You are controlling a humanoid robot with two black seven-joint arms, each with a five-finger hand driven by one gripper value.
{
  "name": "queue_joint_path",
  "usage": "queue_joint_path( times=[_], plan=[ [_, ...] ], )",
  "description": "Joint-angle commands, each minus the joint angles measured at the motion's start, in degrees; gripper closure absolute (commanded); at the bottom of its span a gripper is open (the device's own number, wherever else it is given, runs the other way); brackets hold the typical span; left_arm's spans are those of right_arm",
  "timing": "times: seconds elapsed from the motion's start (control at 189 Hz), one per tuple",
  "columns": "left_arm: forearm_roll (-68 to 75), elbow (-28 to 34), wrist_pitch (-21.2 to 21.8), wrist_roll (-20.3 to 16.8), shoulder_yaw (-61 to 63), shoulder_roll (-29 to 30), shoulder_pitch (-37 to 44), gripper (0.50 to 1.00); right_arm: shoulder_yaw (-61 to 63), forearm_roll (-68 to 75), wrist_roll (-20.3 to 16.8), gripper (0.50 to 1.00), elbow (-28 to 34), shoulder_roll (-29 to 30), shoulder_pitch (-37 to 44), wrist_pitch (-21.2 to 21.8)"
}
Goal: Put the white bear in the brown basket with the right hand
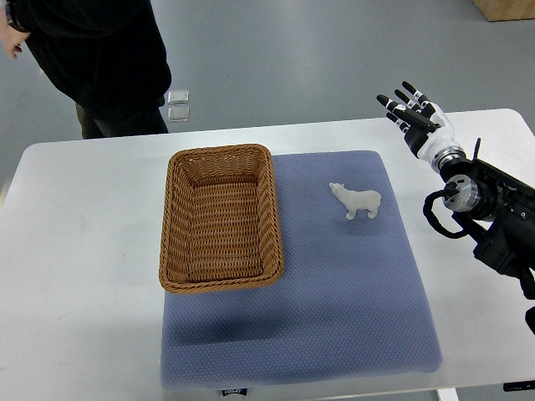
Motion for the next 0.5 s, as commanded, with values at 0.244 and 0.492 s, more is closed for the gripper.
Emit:
queue_joint_path(
  times=[0.244,0.492],
  plan=[
    [-0.08,-0.09,0.06,0.02,-0.08,0.00,0.04,0.500,0.00,0.02,0.00,0.576,0.09,-0.17,-0.91,0.61],
    [-0.08,0.00,0.06,-0.06,0.09,0.00,-0.05,0.500,0.00,-0.07,0.08,0.576,0.00,-0.35,-0.91,2.11]
  ],
)
